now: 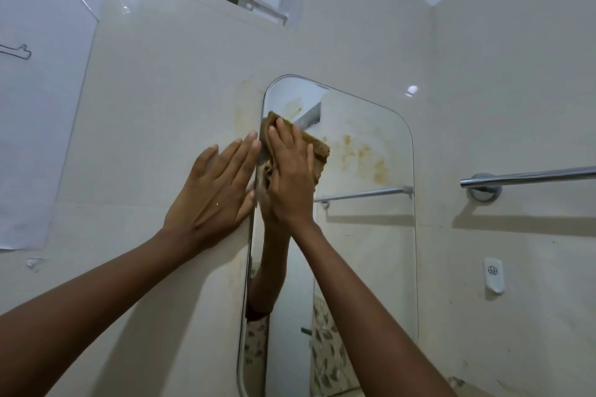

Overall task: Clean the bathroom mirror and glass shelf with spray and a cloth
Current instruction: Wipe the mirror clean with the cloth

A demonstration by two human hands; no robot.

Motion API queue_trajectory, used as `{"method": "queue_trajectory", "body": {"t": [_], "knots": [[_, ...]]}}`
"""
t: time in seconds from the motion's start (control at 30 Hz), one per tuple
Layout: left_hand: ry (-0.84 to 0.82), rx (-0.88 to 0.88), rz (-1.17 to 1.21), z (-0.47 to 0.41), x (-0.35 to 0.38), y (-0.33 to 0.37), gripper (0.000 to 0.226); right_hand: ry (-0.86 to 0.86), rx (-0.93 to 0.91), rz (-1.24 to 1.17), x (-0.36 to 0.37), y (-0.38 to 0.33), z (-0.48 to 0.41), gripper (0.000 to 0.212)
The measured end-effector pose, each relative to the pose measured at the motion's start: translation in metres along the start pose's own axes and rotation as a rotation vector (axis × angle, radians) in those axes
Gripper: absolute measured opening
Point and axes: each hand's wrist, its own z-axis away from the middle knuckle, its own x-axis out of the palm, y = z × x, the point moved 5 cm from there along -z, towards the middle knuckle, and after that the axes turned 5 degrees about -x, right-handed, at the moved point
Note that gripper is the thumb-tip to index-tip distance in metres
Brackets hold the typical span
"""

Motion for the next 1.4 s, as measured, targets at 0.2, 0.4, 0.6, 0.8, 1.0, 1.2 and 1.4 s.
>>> {"method": "queue_trajectory", "body": {"t": [0.2, 0.4, 0.6, 0.8, 1.0, 1.2, 1.4], "knots": [[-0.036, 0.053, -0.065, 0.001, 0.003, 0.001, 0.062, 0.035, -0.006, 0.040, 0.000, 0.020, -0.060, 0.058], [-0.045, 0.077, -0.107, 0.001, 0.007, 0.000, 0.060, 0.114, 0.118, 0.080, -0.021, 0.069, -0.080, 0.055], [-0.032, 0.072, -0.090, 0.001, 0.008, 0.001, 0.060, 0.307, 0.371, 0.146, -0.081, 0.169, -0.067, 0.049], [-0.030, 0.071, -0.076, 0.001, 0.007, 0.001, 0.061, 0.385, 0.731, 0.089, -0.112, 0.232, -0.016, 0.037], [-0.018, 0.071, -0.067, 0.001, 0.006, 0.001, 0.061, 0.430, 0.661, 0.119, -0.101, 0.196, 0.031, 0.038], [-0.018, 0.071, -0.041, 0.002, 0.005, 0.001, 0.062, 0.323, 0.434, 0.048, -0.055, 0.122, 0.035, 0.043], [0.009, 0.023, 0.055, 0.003, -0.001, -0.001, 0.058, 0.102, 0.233, -0.068, -0.013, 0.013, 0.032, 0.056]]}}
